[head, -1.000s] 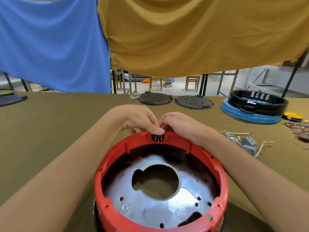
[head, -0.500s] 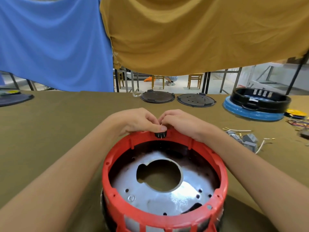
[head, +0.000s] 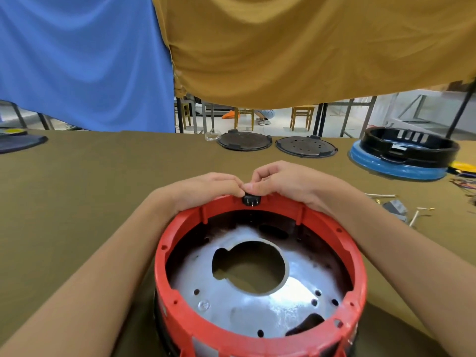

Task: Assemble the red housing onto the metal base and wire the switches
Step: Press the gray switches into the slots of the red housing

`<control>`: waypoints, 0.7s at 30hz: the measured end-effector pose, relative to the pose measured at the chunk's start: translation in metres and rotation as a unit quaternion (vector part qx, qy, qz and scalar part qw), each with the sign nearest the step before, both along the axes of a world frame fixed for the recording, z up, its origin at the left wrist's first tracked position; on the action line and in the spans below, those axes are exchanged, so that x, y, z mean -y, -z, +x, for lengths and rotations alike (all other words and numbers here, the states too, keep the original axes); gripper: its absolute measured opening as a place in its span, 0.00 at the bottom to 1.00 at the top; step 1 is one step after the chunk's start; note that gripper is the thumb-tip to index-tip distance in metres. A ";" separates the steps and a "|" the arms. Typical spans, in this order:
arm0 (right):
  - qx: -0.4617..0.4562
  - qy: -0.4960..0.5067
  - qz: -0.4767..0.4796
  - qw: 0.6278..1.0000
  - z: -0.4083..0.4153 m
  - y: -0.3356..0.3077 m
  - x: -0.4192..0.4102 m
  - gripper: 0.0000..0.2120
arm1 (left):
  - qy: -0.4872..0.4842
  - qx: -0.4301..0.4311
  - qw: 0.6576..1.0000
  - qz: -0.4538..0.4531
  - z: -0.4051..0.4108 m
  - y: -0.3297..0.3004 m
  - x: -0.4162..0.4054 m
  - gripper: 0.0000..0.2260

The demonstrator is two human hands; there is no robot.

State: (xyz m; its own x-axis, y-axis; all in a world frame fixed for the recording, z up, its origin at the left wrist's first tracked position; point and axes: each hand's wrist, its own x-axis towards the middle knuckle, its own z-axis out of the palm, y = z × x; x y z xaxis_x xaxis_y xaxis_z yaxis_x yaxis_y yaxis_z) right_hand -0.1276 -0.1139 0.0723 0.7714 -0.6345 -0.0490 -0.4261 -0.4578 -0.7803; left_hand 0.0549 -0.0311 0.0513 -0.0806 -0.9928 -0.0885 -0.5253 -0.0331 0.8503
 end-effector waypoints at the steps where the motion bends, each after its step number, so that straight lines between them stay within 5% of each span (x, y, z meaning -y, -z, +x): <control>1: 0.000 0.000 0.000 1.000 0.000 0.000 0.000 0.10 | 0.004 -0.015 1.000 0.005 0.002 0.001 0.000 0.16; 12: -0.085 0.020 -0.068 0.994 0.014 -0.013 -0.006 0.16 | -0.019 -0.033 0.999 -0.014 0.001 0.008 0.006 0.21; 21: -0.006 0.022 -0.002 1.000 0.003 -0.003 -0.007 0.10 | -0.027 -0.131 0.991 0.010 0.001 0.010 -0.004 0.14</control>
State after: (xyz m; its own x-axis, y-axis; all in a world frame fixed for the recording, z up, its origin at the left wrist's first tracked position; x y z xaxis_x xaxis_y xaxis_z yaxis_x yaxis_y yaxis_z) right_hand -0.1245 -0.1065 0.0751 0.7420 -0.6681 -0.0554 -0.4559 -0.4422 -0.7724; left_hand 0.0555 -0.0273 0.0411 -0.0497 -0.9946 -0.0912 -0.2843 -0.0734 0.9559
